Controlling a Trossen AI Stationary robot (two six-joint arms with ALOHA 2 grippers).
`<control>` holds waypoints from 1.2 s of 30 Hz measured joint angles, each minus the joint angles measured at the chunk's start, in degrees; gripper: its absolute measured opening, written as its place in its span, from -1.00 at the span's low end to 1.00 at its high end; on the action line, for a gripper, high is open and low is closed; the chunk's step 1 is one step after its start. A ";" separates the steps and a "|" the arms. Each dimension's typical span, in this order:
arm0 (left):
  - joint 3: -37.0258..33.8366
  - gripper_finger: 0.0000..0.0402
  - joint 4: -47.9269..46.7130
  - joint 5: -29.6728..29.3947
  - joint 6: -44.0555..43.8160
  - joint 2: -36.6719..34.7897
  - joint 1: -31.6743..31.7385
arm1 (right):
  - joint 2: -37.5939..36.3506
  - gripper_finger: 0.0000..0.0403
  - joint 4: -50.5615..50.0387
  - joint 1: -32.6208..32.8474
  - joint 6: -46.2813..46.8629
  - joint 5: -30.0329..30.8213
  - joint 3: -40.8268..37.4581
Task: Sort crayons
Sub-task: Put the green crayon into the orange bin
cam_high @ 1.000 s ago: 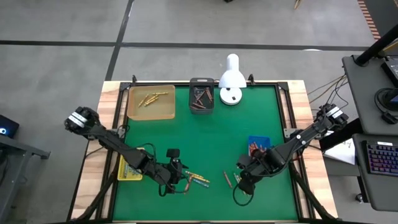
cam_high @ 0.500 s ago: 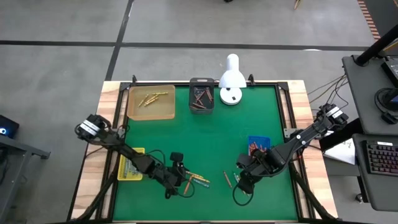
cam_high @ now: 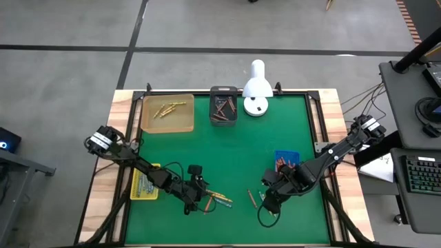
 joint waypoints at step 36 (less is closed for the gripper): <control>-2.03 -0.86 8.18 -1.13 -0.99 2.99 0.58 | 0.00 -0.67 1.31 0.02 -1.99 2.99 -0.04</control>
